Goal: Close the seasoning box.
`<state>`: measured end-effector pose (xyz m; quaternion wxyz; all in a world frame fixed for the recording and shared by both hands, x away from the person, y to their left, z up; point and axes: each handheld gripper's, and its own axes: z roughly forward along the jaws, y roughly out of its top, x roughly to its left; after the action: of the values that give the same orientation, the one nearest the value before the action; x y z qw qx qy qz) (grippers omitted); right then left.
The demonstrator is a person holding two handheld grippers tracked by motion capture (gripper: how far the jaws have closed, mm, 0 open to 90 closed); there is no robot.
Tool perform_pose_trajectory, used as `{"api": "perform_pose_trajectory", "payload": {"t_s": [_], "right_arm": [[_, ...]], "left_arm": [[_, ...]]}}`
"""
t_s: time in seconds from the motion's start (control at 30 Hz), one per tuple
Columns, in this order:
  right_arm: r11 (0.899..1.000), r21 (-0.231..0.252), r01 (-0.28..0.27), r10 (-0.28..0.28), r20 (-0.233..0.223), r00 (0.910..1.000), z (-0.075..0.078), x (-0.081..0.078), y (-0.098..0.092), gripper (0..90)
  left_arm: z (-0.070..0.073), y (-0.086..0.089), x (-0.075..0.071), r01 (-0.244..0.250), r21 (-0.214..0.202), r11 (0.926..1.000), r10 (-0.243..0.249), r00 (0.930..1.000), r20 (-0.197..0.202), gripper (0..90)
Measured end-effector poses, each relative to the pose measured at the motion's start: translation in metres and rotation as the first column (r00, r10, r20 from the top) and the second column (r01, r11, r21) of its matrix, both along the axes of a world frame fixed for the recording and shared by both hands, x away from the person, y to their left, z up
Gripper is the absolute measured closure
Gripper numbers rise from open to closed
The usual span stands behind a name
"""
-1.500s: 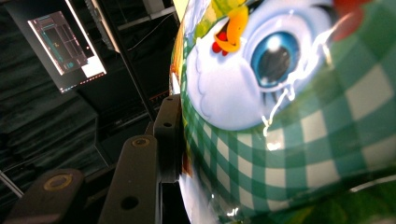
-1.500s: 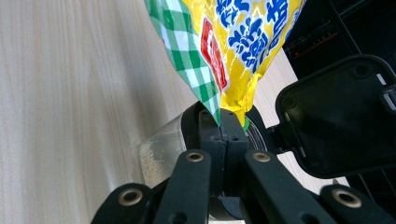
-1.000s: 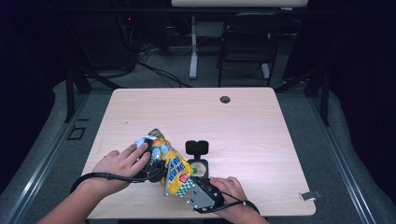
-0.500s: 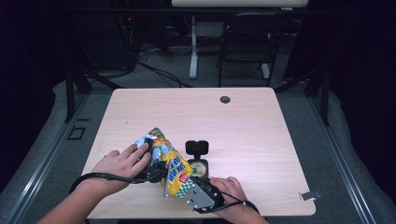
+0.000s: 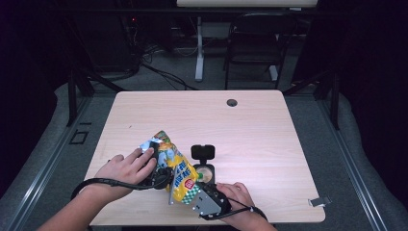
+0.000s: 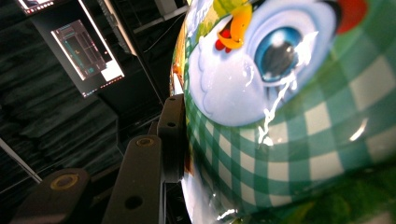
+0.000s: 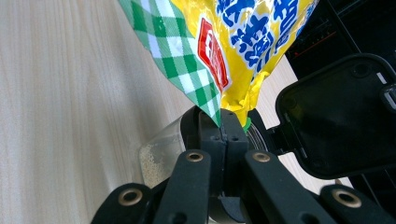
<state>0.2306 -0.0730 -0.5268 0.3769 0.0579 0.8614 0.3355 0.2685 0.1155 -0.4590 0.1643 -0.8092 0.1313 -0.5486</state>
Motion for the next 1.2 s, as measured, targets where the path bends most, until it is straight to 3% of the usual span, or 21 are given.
{"api": "perform_pose_trajectory", "payload": {"t_s": [0.4, 1.2], "right_arm": [[1.0, -0.004, 0.002, -0.002, 0.003, 1.0, 0.0, 0.0, 0.0001, 90.0], [1.0, -0.003, 0.002, -0.002, 0.003, 1.0, -0.0003, -0.0001, -0.0009, 90.0]], "left_arm": [[0.0012, -0.0017, -0.0024, 0.015, 0.031, 0.9994, -0.016, 0.9997, 0.018, 65.4], [0.0057, -0.0058, -0.0025, 0.021, 0.05, 0.9986, -0.022, 0.9996, 0.018, 65.7]]}}
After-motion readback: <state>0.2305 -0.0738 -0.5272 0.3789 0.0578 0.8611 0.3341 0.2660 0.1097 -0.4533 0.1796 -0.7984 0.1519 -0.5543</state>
